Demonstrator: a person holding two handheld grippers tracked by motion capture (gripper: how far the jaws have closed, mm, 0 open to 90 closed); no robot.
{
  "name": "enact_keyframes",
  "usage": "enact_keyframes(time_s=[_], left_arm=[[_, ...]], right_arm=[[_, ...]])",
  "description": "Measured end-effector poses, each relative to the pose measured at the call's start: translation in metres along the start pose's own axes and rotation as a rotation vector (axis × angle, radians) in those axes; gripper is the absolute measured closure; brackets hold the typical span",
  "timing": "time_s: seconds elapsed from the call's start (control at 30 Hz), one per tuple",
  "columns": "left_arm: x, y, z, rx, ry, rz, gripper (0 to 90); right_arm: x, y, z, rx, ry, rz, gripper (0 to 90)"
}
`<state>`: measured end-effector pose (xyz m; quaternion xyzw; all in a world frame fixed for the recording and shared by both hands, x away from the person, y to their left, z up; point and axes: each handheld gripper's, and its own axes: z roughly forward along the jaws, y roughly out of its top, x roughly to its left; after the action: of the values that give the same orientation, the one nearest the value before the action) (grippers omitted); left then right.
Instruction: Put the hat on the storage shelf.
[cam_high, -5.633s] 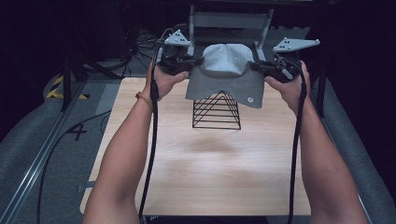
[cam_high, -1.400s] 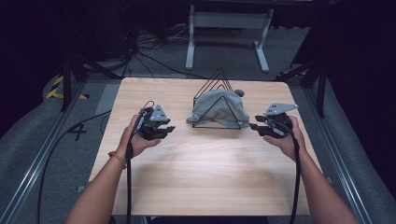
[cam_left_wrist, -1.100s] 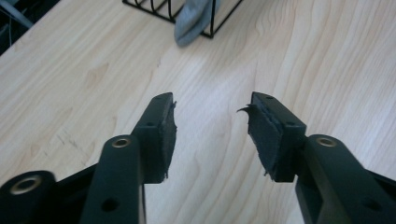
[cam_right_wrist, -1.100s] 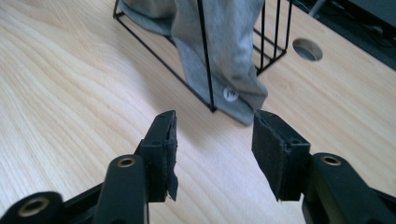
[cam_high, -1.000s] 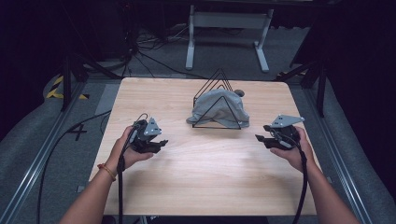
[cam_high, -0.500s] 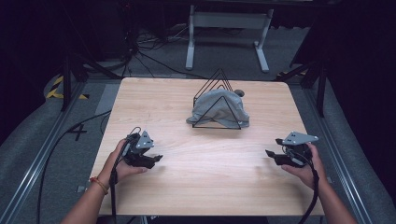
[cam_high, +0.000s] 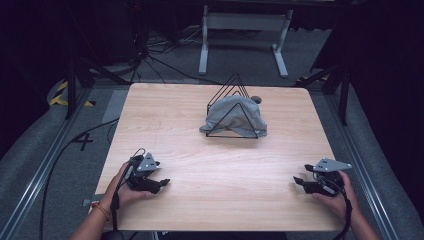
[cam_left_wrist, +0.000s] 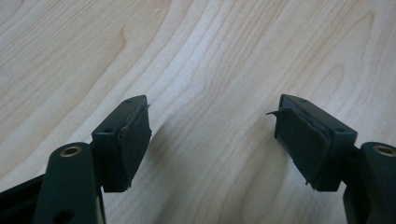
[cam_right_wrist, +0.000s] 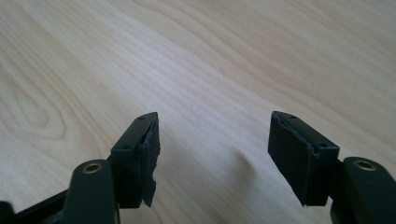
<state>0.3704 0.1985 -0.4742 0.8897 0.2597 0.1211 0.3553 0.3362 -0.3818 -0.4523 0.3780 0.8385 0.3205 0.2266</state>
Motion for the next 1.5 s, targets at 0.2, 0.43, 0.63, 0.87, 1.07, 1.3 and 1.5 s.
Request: enact_keyframes(time_s=[0.2, 0.43, 0.63, 0.87, 1.07, 1.3, 1.5], left_arm=[[-0.001, -0.011, -0.002, -0.043, -0.012, -0.043, 22.9], [-0.003, -0.013, -0.004, -0.035, -0.002, -0.054, 20.1], [-0.004, -0.013, -0.004, -0.035, 0.002, -0.058, 19.8], [-0.003, -0.013, -0.003, -0.034, 0.006, -0.062, 18.1], [-0.003, -0.013, -0.004, -0.029, 0.007, -0.064, 17.0], [-0.003, -0.013, -0.003, -0.031, 0.009, -0.067, 16.8], [-0.003, -0.013, -0.003, -0.028, 0.011, -0.069, 16.1]], right_arm=[[-0.004, -0.020, -0.004, -0.021, 0.028, 0.078, 30.5], [-0.005, -0.030, -0.008, -0.044, 0.031, 0.117, 26.5], [-0.005, -0.030, -0.008, -0.042, 0.017, 0.131, 23.6], [-0.005, -0.030, -0.008, -0.036, -0.002, 0.154, 21.2], [-0.005, -0.030, -0.008, -0.035, -0.009, 0.158, 20.5], [-0.005, -0.030, -0.008, -0.031, -0.010, 0.158, 19.9], [-0.006, -0.030, -0.008, -0.030, -0.012, 0.160, 19.6]])
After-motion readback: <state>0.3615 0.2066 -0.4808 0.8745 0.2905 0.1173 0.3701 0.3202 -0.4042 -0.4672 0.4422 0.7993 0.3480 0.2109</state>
